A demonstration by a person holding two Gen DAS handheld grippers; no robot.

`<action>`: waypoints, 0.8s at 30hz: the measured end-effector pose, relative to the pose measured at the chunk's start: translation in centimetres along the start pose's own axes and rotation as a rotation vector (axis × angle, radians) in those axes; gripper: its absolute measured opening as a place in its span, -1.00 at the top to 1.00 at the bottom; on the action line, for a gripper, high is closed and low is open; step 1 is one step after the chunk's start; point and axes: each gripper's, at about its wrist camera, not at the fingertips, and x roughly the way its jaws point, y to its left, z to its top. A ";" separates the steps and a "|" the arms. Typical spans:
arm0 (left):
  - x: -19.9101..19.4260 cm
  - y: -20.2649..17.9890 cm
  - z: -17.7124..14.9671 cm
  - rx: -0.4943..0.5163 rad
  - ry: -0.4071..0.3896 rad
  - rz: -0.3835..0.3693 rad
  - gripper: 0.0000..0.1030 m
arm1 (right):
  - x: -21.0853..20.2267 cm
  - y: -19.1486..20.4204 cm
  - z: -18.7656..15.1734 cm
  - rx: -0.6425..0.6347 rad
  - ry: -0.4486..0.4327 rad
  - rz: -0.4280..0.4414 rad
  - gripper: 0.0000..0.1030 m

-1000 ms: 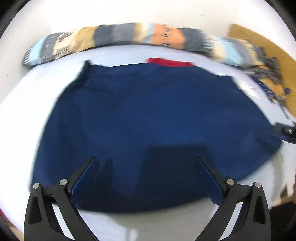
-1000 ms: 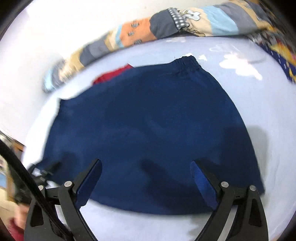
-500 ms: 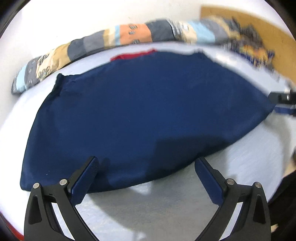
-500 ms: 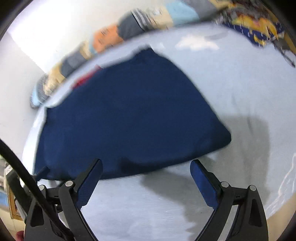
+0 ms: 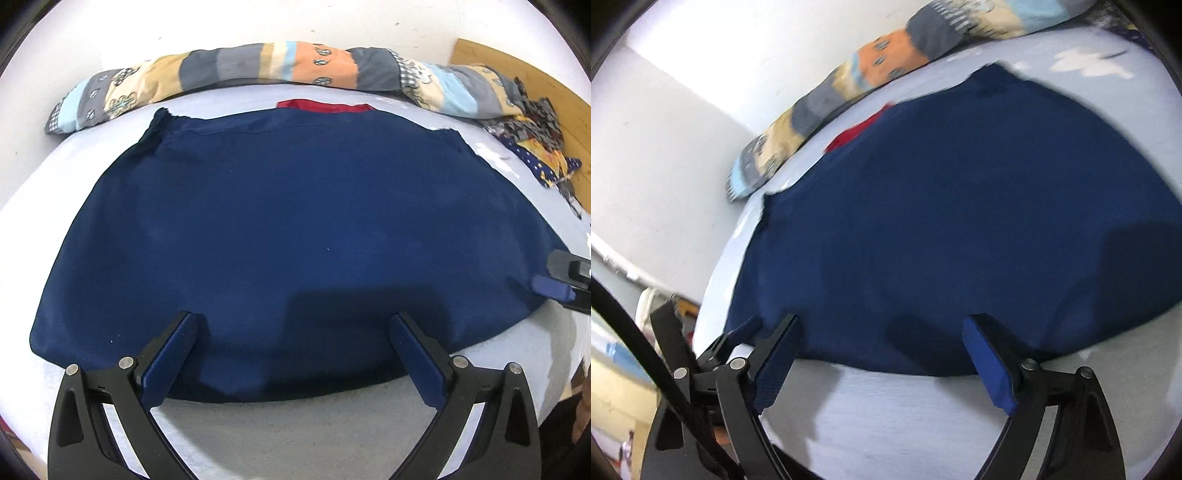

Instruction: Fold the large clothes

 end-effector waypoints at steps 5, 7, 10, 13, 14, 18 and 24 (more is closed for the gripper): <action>-0.5 0.1 0.4 -0.047 -0.013 -0.035 -1.00 | -2.8 -4.1 1.6 0.147 -0.062 -0.022 -0.72; -0.6 0.2 0.4 -0.060 -0.014 -0.046 -1.00 | -4.5 -5.6 2.1 0.177 -0.092 -0.113 -0.74; -0.8 0.7 0.6 -0.086 -0.021 -0.047 -1.00 | -6.7 -7.6 2.5 0.223 -0.134 -0.266 -0.77; -1.1 1.1 0.8 -0.125 -0.030 -0.073 -1.00 | -8.4 -8.9 2.2 0.320 -0.188 -0.157 -0.78; -1.2 1.1 0.9 -0.140 -0.035 -0.089 -1.00 | -8.9 -9.0 1.9 0.344 -0.206 -0.138 -0.80; -1.4 0.2 0.9 -0.133 -0.047 -0.139 -1.00 | -9.3 -9.9 0.6 0.444 -0.223 -0.062 -0.84; 0.2 -3.5 -0.1 0.020 -0.047 -0.110 -1.00 | -7.8 -10.5 0.4 0.483 -0.182 -0.015 -0.84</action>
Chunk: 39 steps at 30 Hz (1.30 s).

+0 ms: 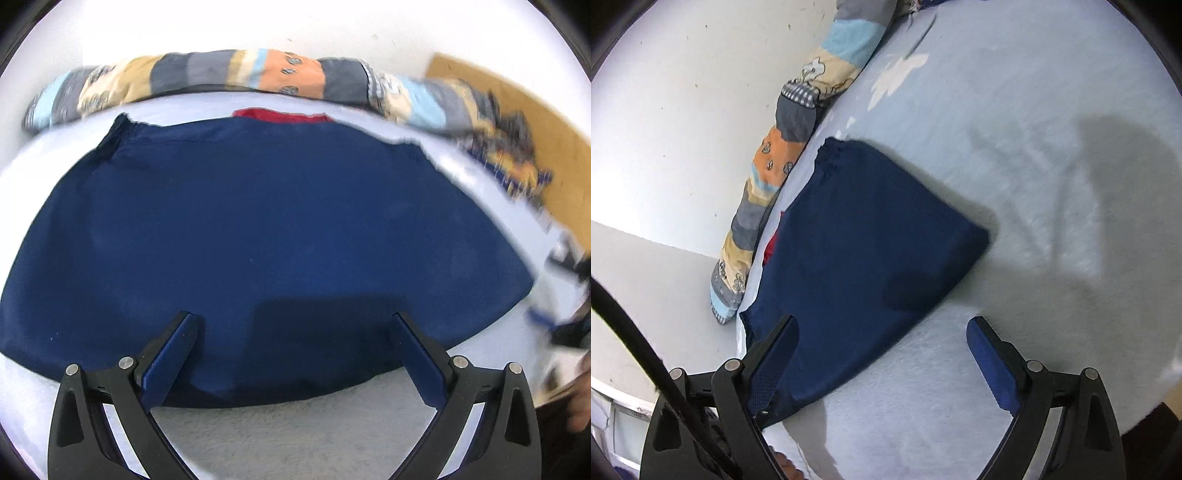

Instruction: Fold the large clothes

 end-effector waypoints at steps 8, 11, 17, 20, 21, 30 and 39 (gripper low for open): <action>-2.3 -0.9 0.3 0.016 -0.143 -0.019 -1.00 | 1.1 -0.4 -0.4 0.026 0.002 0.058 -0.85; -0.3 -1.5 -0.2 0.063 -0.053 0.033 -1.00 | 1.2 -0.8 -0.3 0.055 -0.013 0.081 -0.87; -0.8 -1.3 -0.6 0.021 -0.078 0.046 -1.00 | 2.4 -0.7 0.4 0.069 -0.022 0.122 -0.88; -1.0 -1.0 -0.5 0.010 -0.097 0.053 -1.00 | 2.8 -0.3 0.5 0.063 -0.015 0.144 -0.83; -0.5 -1.0 -0.5 0.010 -0.076 0.055 -1.00 | 2.9 -0.3 0.5 0.064 -0.017 0.143 -0.74; 0.2 -1.3 -0.9 0.009 -0.067 0.058 -1.00 | 5.1 0.1 2.2 0.023 -0.040 0.136 -0.48; 0.0 -1.2 -0.7 -0.005 -0.070 0.061 -1.00 | 8.2 1.9 3.8 -0.136 0.039 0.128 -0.42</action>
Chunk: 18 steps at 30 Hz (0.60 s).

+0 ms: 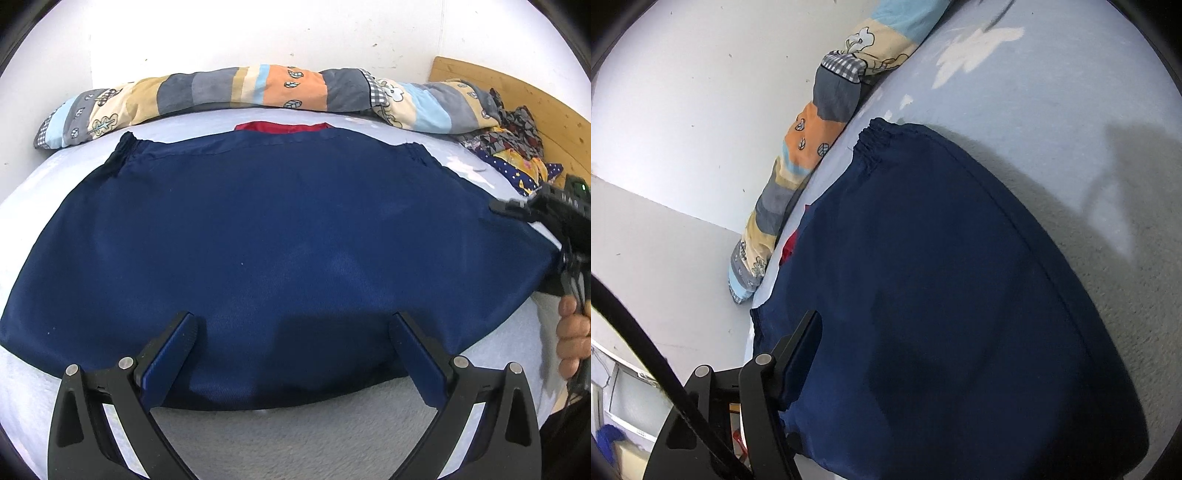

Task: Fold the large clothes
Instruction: 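Grasp the folded navy jacket with the right tool and lift it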

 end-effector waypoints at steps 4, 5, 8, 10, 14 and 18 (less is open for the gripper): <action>-0.5 0.0 0.4 0.025 -0.056 0.056 -1.00 | -0.3 -0.3 -0.5 0.009 -0.020 -0.029 0.12; 0.2 0.0 0.4 0.040 -0.031 0.077 -1.00 | -0.3 -0.3 -0.4 0.017 -0.012 -0.024 0.33; 1.3 0.5 0.1 0.017 0.012 0.063 -1.00 | -0.9 0.3 -0.5 0.036 -0.041 0.008 0.54; 1.3 0.3 0.2 0.024 0.019 0.071 -1.00 | -1.5 1.5 -0.4 0.028 -0.069 0.042 0.59; 0.2 0.8 0.4 -0.007 -0.017 0.064 -1.00 | -2.8 4.4 -0.5 -0.011 -0.102 0.082 0.60; -0.9 2.1 1.6 -0.015 -0.025 0.112 -1.00 | -3.3 7.0 -0.7 -0.012 -0.111 0.108 0.62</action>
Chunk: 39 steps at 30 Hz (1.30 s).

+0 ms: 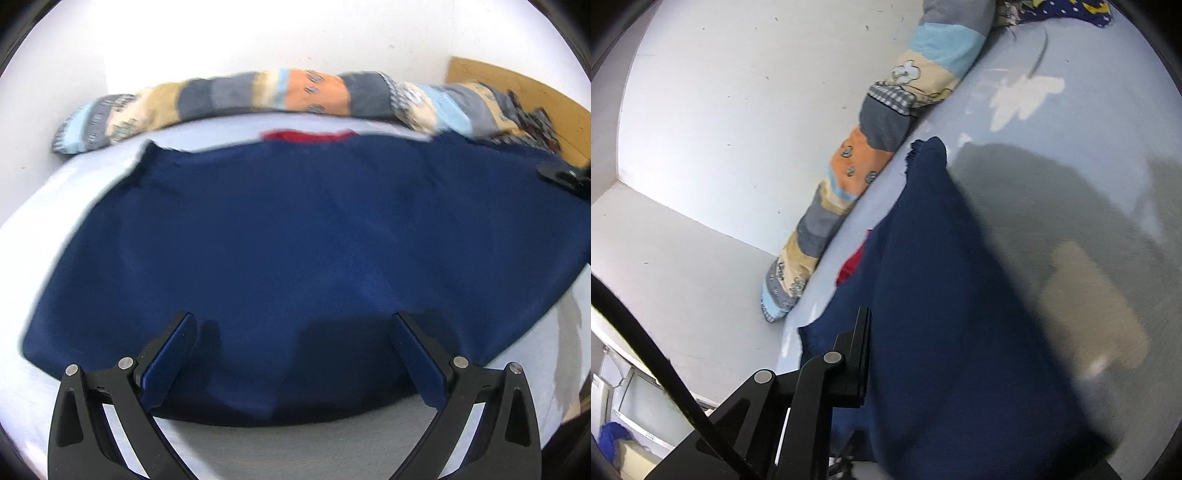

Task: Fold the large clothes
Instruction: 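Grasp the folded navy jacket with the right tool and lift it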

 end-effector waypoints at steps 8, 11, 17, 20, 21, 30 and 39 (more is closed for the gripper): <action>-3.4 6.9 5.0 -0.023 -0.062 0.072 -1.00 | 1.2 6.6 -1.1 -0.066 0.015 -0.045 0.61; -4.3 10.5 6.7 -0.093 -0.081 0.078 -1.00 | 2.6 9.6 -1.9 -0.097 0.038 -0.057 0.61; -8.4 19.1 8.7 -0.228 -0.182 0.226 -1.00 | 8.0 16.4 -5.6 -0.204 0.116 -0.075 0.61; -10.0 23.5 7.9 -0.337 -0.199 0.284 -1.00 | 11.5 19.2 -9.2 -0.276 0.163 -0.076 0.60; -10.4 24.6 7.6 -0.363 -0.198 0.302 -1.00 | 13.3 20.5 -11.1 -0.323 0.183 -0.079 0.60; -10.4 28.0 6.2 -0.429 -0.137 0.347 -1.00 | 25.3 21.2 -27.1 -0.639 0.380 -0.188 0.60; -10.5 27.4 6.5 -0.443 -0.140 0.342 -1.00 | 22.8 24.0 -27.6 -0.771 0.314 -0.139 0.61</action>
